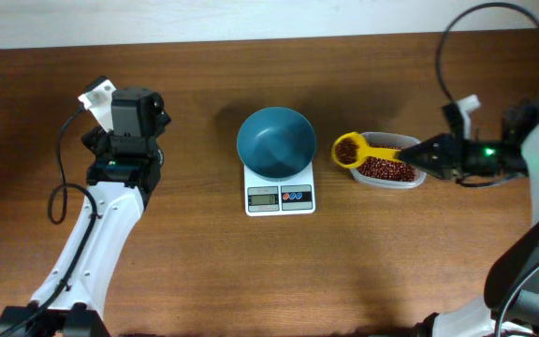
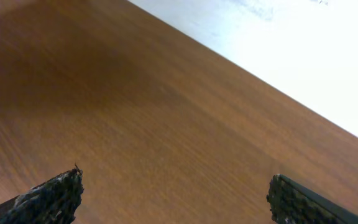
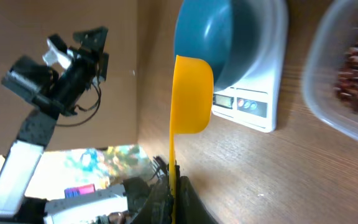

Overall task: Scoop item into bowl and weigh 50g on scale
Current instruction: 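Lift the filled scoop and carry it left over the teal bowl, then tip the scoop with the right gripper to pour beans into the bowl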

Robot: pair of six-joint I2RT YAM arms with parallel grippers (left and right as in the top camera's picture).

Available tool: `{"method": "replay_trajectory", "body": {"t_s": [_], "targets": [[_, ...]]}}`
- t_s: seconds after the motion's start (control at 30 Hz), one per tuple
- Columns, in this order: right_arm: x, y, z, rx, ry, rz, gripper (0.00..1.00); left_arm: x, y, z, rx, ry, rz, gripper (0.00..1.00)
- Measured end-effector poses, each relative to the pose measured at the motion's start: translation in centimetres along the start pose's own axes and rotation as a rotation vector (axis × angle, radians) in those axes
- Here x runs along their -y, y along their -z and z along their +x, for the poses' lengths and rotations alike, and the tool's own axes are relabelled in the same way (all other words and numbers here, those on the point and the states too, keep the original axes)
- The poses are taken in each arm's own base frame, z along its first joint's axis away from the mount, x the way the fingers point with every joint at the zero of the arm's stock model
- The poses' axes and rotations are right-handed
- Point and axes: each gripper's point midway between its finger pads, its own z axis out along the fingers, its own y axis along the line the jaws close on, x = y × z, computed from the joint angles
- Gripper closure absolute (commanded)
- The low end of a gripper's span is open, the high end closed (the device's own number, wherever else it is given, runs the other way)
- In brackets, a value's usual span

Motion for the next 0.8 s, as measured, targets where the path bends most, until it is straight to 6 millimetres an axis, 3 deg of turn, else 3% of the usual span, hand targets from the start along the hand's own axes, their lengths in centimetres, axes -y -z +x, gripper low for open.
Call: {"method": "replay_trajectory", "body": {"t_s": [0.23,0.57,0.8], "targets": [[-1.2,-2.9,-0.1,-0.054,0.078,-0.013,0.96,-0.6,0.0,1.1,-0.043,-0.029,-0.023,0.01],[-2.3,-7.7,-2.4,-0.068,0.230,0.025,0.96,-0.7,0.0,1.2,-0.048,-0.031,-0.024,0.01],[-1.6,-10.5,-2.0,-0.116,0.304,0.141,0.96,-1.2,0.1,2.0,-0.080,-0.053,-0.042,0.01]]}}
